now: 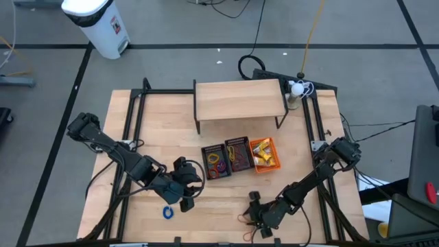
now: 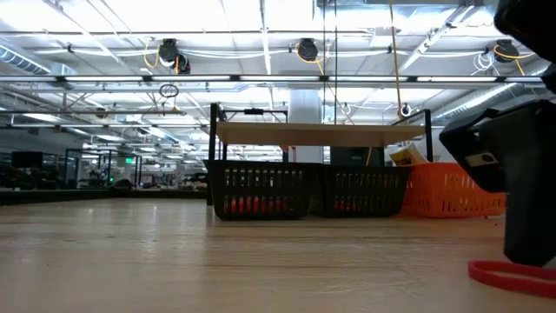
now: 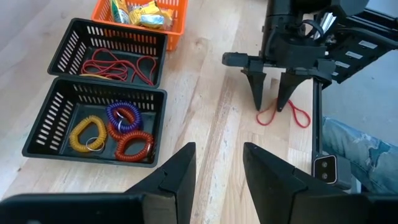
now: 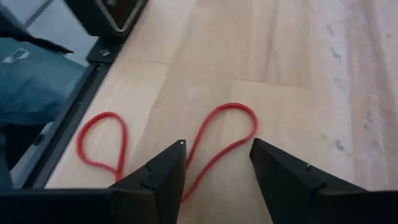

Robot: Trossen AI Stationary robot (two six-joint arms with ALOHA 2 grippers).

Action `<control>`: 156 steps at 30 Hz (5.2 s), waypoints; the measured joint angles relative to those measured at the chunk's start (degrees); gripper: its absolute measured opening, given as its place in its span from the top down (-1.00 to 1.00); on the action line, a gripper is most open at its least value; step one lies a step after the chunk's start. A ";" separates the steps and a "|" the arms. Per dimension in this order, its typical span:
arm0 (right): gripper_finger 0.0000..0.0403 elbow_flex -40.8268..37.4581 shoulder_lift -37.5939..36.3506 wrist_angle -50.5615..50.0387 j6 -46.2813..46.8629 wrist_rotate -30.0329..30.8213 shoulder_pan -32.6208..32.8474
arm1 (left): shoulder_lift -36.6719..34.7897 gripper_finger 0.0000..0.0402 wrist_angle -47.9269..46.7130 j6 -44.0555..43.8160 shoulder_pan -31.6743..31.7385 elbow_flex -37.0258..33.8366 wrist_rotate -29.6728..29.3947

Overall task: Pick & Place Office Desk Supplies
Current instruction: Put the orange rubber band into the right black bin

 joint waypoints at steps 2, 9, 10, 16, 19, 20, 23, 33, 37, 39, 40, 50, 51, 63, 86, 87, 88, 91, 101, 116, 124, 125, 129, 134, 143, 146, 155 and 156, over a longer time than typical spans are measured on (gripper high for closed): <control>0.15 0.02 -0.02 -1.03 1.23 1.00 0.02 | 0.00 0.33 0.00 -0.04 0.00 0.00 0.00; 0.26 0.00 -0.07 -1.70 3.07 1.12 -0.04 | 0.00 0.33 0.00 -0.37 0.00 0.00 0.15; 0.28 0.00 -0.08 -1.86 3.56 1.09 -0.06 | 0.00 0.33 0.00 -0.37 0.00 0.00 0.15; 0.57 0.00 -0.22 -3.22 6.99 -0.42 -0.54 | 0.00 0.33 0.00 -0.37 0.00 0.00 0.15; 0.83 -0.01 -0.28 -3.59 8.90 -1.91 -1.08 | 0.00 0.33 0.00 -0.43 0.00 0.00 0.15; 0.91 -0.05 -0.34 -3.59 9.14 -2.74 -1.35 | 0.00 0.33 0.01 -0.43 0.00 0.00 0.15; 0.96 -0.07 -0.35 -3.33 10.13 -4.46 -1.47 | 0.00 0.33 0.02 -0.44 0.00 0.00 0.16; 1.00 -0.37 -1.93 3.17 8.39 -5.00 -1.60 | 0.00 0.33 0.02 -0.46 0.00 0.00 0.38; 1.00 -0.35 -4.34 5.67 5.31 -3.80 -1.55 | 0.00 0.33 0.00 -0.49 0.00 0.00 0.39; 1.00 -0.60 -5.78 6.23 4.14 -2.58 -1.45 | 0.00 0.33 0.00 -0.50 0.00 0.00 0.39; 1.00 -0.39 -6.43 5.81 3.49 -2.14 -1.42 | 0.00 0.33 0.08 -0.49 0.00 0.00 0.39; 1.00 -0.42 -14.31 4.37 -0.13 -3.62 -1.44 | 0.00 0.33 0.08 -0.50 0.00 0.00 0.42; 1.00 -0.46 -14.47 4.91 -0.06 -6.30 -1.44 | 0.00 0.33 0.09 -0.50 0.00 0.00 0.42; 0.46 -0.33 -14.49 4.92 2.03 -11.68 -0.68 | 0.00 0.33 0.03 -0.53 0.00 0.00 0.45; -0.28 -1.03 -6.56 15.45 20.27 -13.10 -0.79 | 0.00 0.33 0.02 -0.83 0.00 0.00 0.55; -0.28 -1.03 -6.60 15.04 21.06 -13.16 -0.79 | 0.00 0.33 0.02 -0.83 0.00 0.00 0.55; -0.27 -1.03 -6.60 14.51 21.79 -13.15 -0.76 | 0.00 0.33 0.02 -0.83 0.00 0.00 0.55; -0.27 -1.01 -6.62 14.45 22.85 -13.09 -0.54 | 0.00 0.33 0.02 -0.83 0.00 0.00 0.55; -0.27 -1.01 -6.62 14.69 27.82 -14.11 0.39 | 0.00 0.33 0.02 -1.31 -0.01 0.00 0.55; -0.27 -0.98 -6.64 14.68 32.36 -14.70 0.46 | 0.00 0.33 0.02 -1.40 -0.02 0.00 0.55; -0.27 -0.98 -6.59 14.31 19.03 -14.40 0.55 | 0.00 0.33 0.02 -1.40 -0.02 0.00 0.55; -0.27 -0.98 -6.30 14.38 14.87 -13.32 0.69 | 0.00 0.33 0.02 -1.40 -0.01 0.00 0.55; -0.27 -0.98 -3.23 17.92 0.82 -9.79 0.94 | 0.00 0.33 0.02 -1.51 0.00 0.00 0.55; -0.27 -0.90 3.88 28.10 -7.81 -6.53 0.57 | 0.00 0.33 0.02 -1.60 -0.03 0.00 1.68; -0.27 -0.85 9.25 34.56 -12.41 -7.08 -0.72 | 0.00 0.33 0.01 -1.90 -0.37 0.00 2.10; -0.21 -0.86 9.84 33.01 -11.58 -7.82 -1.62 | 0.00 0.33 0.02 -1.96 -0.37 0.00 2.20; 0.65 -0.87 10.01 26.10 -3.48 -12.15 -4.21 | 0.00 0.33 0.01 -2.00 -0.86 0.00 2.49; 0.80 -0.87 10.01 26.07 -2.75 -12.54 -4.48 | 0.00 0.33 0.00 -2.02 -1.01 0.00 2.48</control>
